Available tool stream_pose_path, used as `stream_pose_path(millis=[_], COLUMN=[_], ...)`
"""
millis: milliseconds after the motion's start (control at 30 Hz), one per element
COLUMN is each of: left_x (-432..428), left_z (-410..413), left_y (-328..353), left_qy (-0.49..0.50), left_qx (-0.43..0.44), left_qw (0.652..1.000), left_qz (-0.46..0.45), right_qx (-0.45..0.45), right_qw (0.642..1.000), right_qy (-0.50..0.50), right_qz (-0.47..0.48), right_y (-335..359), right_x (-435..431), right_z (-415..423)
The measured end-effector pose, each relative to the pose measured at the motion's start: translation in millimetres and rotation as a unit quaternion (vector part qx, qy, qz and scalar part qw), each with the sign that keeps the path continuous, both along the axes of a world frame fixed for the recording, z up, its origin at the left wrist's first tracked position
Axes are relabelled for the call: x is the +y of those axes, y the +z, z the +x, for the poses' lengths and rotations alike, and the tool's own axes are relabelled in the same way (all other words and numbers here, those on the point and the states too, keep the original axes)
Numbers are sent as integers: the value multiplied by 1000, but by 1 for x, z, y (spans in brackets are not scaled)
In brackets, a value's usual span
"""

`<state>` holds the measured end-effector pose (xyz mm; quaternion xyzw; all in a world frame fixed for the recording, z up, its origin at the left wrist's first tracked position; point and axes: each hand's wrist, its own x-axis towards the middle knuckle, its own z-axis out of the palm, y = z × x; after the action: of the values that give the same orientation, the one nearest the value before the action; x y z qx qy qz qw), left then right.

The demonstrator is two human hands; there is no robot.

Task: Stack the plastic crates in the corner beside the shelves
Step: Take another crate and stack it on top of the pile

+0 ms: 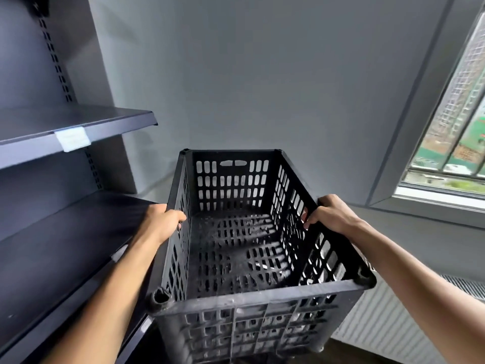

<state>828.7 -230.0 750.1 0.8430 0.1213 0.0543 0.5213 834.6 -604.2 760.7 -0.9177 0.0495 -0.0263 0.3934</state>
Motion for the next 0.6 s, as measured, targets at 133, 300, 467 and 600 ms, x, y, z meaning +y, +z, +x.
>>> stream_pose_path(millis=[133, 300, 467, 600], left_x=[-35, -87, -125, -146], left_z=[32, 57, 68, 80], left_y=[-12, -21, -33, -38], left_qy=[43, 111, 163, 196], left_qx=[9, 45, 54, 56], left_qw=[999, 993, 985, 979], left_qz=[2, 23, 19, 23], right_qx=[19, 51, 68, 100], right_qw=[999, 994, 983, 974], right_qy=[40, 95, 167, 200], right_qz=[6, 0, -24, -33], right_y=[-11, -18, -18, -23], right_x=[-31, -72, -92, -100], right_z=[61, 134, 186, 220])
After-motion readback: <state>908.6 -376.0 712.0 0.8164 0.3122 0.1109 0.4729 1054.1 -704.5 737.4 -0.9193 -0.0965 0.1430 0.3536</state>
